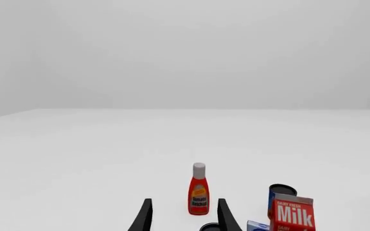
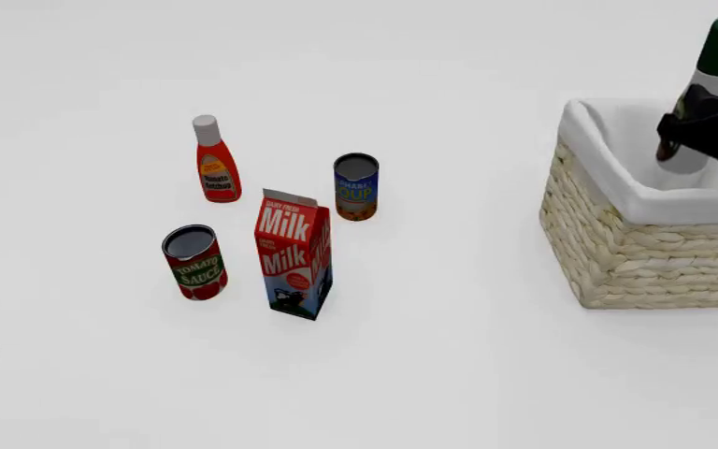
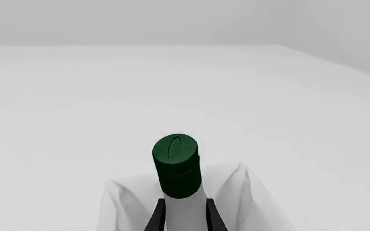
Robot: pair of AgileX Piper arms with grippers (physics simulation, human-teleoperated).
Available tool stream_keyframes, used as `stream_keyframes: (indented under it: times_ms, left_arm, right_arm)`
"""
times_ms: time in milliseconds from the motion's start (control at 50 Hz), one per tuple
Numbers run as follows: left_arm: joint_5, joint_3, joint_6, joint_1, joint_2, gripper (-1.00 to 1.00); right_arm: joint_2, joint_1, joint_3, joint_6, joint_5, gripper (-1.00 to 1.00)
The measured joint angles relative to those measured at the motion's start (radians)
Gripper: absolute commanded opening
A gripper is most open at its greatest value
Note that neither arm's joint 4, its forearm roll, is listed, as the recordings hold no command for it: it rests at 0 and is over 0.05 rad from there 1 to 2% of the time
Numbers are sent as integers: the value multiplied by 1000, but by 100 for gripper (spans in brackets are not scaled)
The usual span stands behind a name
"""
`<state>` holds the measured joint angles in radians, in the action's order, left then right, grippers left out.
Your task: Pick the salad dressing and place it in the basket.
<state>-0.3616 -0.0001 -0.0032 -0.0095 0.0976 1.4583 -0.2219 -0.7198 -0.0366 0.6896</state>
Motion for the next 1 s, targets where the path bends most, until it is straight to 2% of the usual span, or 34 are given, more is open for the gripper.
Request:
stream_keyframes:
  times_ms: [160,180,660,1000]
  left_arm:
    - [-4,0,1,0,4,100]
    - [-4,0,1,0,4,100]
    - [6,0,2,0,-8,100]
    - [11,0,2,-1,-13,100]
  right_arm:
    - [13,-2,-3,2,-1,-100]
    - [15,-2,-4,2,-1,100]
    - [15,-4,-19,26,-13,100]
    - [-18,-1,-6,23,-17,100]
